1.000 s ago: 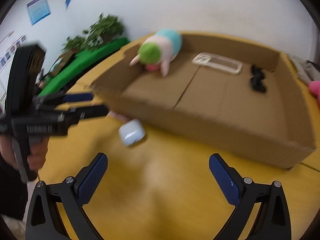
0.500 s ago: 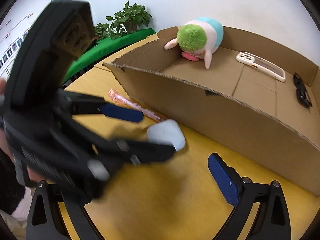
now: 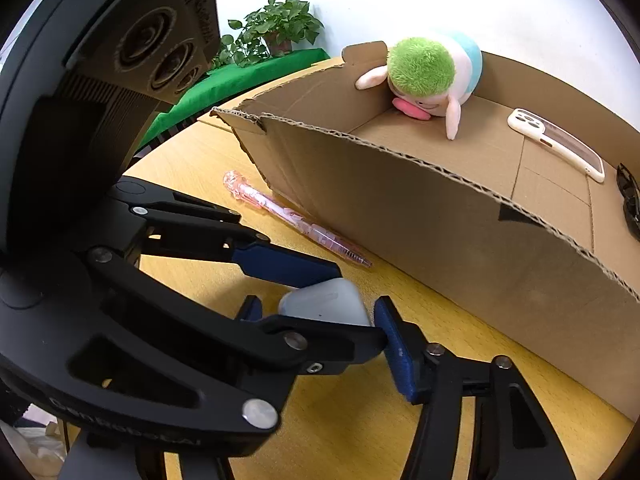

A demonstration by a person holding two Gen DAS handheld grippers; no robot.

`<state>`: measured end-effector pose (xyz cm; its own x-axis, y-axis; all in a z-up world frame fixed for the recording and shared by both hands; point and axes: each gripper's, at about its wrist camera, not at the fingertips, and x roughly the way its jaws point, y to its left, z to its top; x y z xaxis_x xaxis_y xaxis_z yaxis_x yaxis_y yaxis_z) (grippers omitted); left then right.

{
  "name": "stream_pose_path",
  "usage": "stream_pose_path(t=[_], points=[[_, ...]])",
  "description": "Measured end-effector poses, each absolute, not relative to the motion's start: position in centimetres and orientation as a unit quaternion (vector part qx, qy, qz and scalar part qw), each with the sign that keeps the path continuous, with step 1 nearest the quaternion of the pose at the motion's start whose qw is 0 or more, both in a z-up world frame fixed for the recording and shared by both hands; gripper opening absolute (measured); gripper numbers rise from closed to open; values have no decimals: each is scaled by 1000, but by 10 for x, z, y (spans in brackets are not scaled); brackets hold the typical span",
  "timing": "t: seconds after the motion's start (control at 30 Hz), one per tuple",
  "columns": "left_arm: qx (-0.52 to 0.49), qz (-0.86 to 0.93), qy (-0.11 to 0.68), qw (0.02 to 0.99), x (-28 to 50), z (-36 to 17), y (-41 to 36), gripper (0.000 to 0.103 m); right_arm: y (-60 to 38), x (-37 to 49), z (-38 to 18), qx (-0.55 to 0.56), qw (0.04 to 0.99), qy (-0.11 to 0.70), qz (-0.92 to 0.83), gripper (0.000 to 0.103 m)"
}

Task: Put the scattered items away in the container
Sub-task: 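Close the left gripper on the white earbud case while the right gripper grips it too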

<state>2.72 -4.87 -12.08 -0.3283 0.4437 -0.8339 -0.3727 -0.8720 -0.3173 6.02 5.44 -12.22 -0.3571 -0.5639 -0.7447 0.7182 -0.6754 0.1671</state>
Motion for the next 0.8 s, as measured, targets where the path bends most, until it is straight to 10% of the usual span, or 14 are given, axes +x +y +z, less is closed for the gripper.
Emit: stream_pose_path(t=[0.8], points=[[-528,811,-17,251,55,-116,-36,41,80,91,-119,418,410,73,-807,48]])
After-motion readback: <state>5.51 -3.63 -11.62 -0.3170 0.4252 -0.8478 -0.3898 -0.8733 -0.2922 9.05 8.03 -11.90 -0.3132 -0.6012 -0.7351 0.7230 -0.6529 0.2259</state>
